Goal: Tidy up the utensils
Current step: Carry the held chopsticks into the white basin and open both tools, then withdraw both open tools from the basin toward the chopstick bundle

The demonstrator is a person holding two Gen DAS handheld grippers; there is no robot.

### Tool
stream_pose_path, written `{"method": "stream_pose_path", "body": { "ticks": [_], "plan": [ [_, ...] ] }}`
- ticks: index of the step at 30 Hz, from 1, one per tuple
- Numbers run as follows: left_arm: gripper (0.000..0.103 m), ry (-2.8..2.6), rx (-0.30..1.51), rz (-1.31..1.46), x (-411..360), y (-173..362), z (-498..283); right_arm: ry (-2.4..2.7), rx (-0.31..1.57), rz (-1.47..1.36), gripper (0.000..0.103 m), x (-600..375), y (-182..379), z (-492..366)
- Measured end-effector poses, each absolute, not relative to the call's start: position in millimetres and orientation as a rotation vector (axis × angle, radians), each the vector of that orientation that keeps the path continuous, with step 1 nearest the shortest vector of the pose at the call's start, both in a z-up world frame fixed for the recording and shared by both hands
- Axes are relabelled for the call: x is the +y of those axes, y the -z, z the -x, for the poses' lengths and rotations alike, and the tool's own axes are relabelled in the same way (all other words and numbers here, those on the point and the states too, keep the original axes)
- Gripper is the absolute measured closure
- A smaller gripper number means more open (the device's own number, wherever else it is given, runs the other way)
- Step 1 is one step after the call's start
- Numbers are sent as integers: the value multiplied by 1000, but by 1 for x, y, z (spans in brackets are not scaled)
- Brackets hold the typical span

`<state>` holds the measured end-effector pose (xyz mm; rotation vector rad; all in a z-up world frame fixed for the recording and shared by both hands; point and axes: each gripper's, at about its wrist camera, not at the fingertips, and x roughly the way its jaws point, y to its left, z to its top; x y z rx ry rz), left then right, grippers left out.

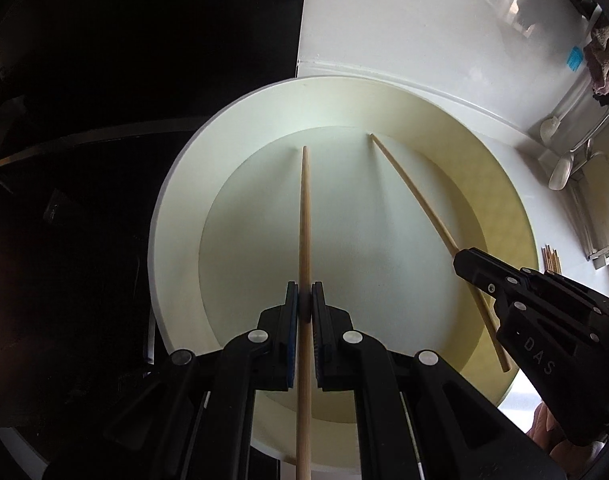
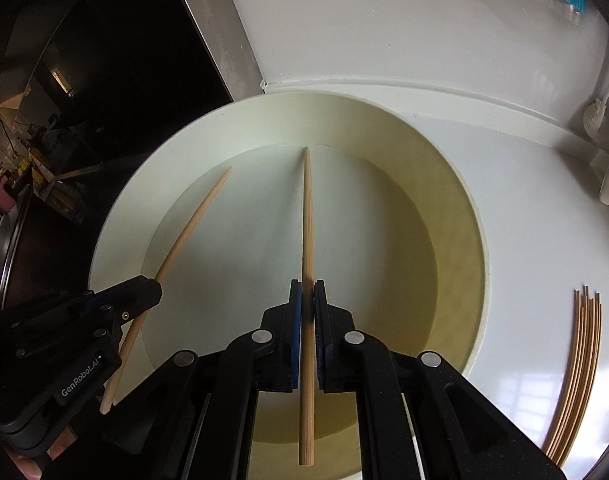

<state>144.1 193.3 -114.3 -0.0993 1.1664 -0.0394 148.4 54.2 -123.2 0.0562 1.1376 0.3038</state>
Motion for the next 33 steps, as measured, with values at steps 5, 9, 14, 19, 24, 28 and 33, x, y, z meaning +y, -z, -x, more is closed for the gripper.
{"method": "stream_pose_path", "body": {
  "ticks": [5,9,14,19,24,28,33],
  "plan": [
    [95,29,1181,76,193,121,-151,-304,1183,-49,97,56,140,-152],
    [95,26,1198,87,194,126,-152,-308,1210,-62,97,55,148,-158],
    [51,-8,1141,83,200,113,-140,-315,1158,-125,84,42,133,-151],
    [34,-47,1058,78,209,86,-128,-307,1083,-129,75,28,108,-135],
    [23,-67,980,34,209,62,-114,-289,1043,-168,60,5,92,-105],
    [15,-51,940,15,196,46,-102,-265,1031,-184,55,-17,82,-78],
    [15,25,930,0,160,39,-87,-176,1027,-221,52,-57,76,-46]
  ]
}}
